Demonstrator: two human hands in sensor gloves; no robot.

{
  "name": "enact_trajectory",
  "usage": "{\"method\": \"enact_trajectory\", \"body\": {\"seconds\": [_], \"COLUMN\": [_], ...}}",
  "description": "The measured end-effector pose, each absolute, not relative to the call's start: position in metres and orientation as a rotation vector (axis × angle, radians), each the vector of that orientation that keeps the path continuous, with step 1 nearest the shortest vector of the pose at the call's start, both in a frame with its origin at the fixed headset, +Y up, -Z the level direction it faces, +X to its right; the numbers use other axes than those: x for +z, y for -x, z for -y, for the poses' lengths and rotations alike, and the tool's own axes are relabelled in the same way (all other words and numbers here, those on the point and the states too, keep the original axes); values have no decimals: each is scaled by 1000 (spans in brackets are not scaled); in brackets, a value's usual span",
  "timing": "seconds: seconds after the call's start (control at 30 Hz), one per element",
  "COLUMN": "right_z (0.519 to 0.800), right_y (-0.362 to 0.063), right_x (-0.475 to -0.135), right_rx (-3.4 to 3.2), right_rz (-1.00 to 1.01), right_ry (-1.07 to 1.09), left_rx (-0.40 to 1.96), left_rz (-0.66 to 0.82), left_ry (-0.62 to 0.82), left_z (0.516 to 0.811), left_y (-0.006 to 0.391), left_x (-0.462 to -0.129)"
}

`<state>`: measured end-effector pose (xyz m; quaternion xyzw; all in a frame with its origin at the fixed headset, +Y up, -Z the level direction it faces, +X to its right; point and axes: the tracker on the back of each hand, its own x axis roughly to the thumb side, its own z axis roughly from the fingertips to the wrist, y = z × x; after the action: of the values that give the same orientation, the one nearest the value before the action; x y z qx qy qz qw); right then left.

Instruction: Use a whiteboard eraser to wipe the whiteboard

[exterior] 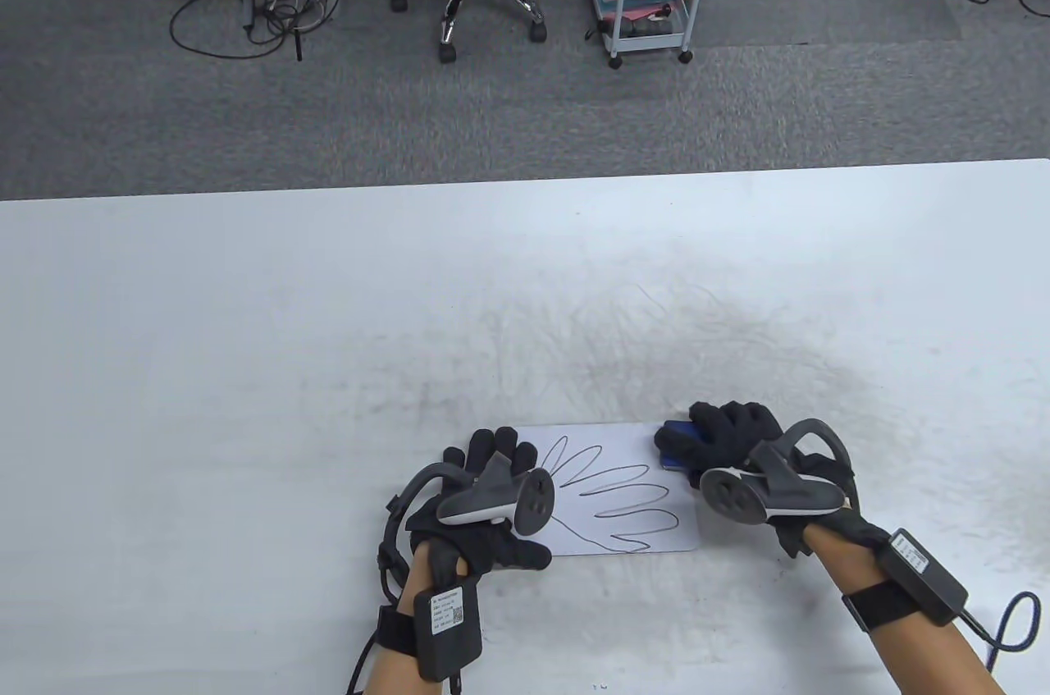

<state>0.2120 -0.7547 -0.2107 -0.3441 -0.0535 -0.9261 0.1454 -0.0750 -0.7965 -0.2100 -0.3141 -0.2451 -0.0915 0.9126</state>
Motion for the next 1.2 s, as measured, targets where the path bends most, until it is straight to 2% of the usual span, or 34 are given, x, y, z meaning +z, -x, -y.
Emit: {"method": "enact_trajectory", "body": {"seconds": [0.23, 0.33, 0.47, 0.63, 0.73, 0.83, 1.1, 1.2], "right_z": [750, 749, 750, 754, 754, 754, 748, 745], "right_y": [-215, -214, -206, -195, -192, -195, -199, -197], "right_x": [-137, -132, -160, -240, -253, -234, -133, -125], "right_rx": [-2572, -2556, -2606, -2740, -2817, -2759, -2576, -2538], "right_rz": [170, 155, 182, 201, 287, 183, 170, 190], "right_ry": [1151, 1135, 1002, 741, 695, 788, 1063, 1073], "left_rx": [-188, -182, -181, -182, -183, -186, -184, -182], "left_rz": [503, 505, 508, 507, 502, 502, 501, 502], "left_ry": [648, 652, 651, 649, 652, 652, 657, 660], "left_z": [796, 796, 796, 797, 797, 796, 796, 796], "left_y": [75, 75, 74, 74, 74, 74, 74, 74], "left_x": [-210, -210, -210, -210, -210, -210, -210, -210]}}
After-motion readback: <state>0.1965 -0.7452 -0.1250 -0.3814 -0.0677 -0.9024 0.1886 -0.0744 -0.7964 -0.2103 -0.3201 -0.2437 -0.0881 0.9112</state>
